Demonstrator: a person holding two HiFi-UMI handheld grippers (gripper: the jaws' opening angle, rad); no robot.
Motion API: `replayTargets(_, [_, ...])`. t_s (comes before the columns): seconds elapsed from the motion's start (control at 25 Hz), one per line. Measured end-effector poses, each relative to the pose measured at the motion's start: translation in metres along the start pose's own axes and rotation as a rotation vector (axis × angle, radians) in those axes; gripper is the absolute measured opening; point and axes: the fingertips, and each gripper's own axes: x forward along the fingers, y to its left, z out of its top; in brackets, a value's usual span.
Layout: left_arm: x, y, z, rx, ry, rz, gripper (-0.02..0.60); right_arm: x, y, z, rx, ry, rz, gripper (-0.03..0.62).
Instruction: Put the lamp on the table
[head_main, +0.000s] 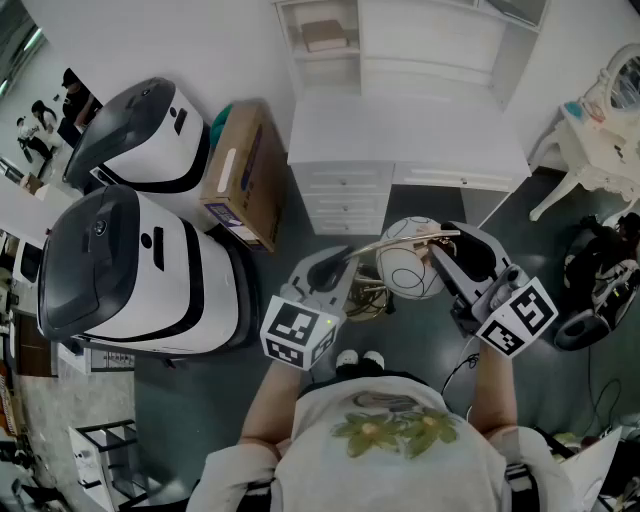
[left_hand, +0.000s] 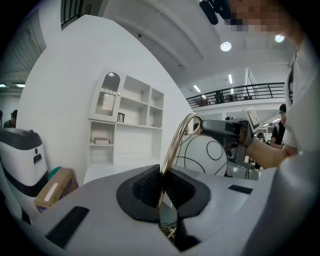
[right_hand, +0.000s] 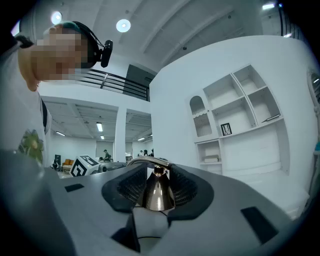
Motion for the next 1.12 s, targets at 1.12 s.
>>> replayTargets(1.12, [0.027, 0.016, -0.011, -0.033, 0.002, 0.091, 0.041, 0.015, -0.033, -0.016, 0.014, 0.01, 0.058, 0.157])
